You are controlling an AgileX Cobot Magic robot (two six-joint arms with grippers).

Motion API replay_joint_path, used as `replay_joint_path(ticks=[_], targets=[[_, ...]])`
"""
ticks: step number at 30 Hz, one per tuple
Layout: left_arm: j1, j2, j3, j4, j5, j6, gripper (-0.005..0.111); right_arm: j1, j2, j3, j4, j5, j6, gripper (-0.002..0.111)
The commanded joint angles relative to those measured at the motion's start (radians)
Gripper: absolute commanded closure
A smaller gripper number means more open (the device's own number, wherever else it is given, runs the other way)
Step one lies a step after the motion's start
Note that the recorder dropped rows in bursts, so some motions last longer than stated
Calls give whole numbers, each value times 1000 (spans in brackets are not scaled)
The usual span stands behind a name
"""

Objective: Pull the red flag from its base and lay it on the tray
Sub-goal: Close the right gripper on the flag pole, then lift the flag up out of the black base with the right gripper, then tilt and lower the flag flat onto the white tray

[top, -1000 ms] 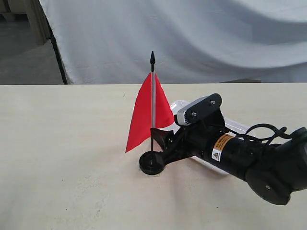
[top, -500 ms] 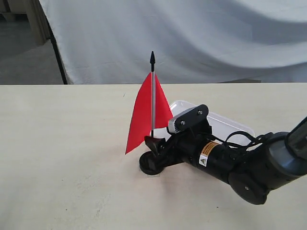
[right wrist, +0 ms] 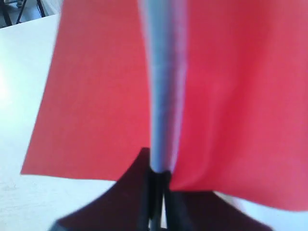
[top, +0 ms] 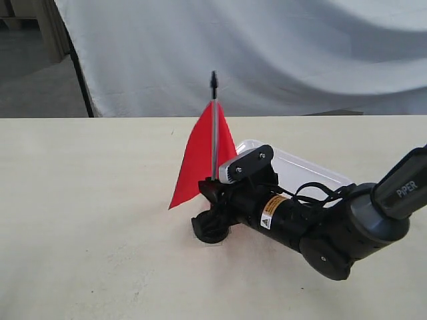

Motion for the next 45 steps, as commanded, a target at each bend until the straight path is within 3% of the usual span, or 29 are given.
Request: replay_joint_path(ticks=[1, 5, 12, 19, 28, 37, 45], targets=[[-4, -1, 2, 0, -5, 1, 107, 2, -36, 1, 14, -20, 50, 109], [-4, -1, 2, 0, -5, 1, 107, 5, -136, 1, 3, 67, 50, 109], [-4, -1, 2, 0, -5, 1, 107, -25, -406, 1, 15, 473, -139, 109], [-4, -1, 2, 0, -5, 1, 107, -187, -591, 1, 20, 855, -337, 109], [-4, -1, 2, 0, -5, 1, 107, -359, -604, -1, -10, 1065, -440, 109], [-4, -1, 2, 0, -5, 1, 107, -287, -435, -145, -136, 1346, -429, 109], [-4, -1, 2, 0, -5, 1, 107, -162, -228, -345, -456, 1579, -155, 109]])
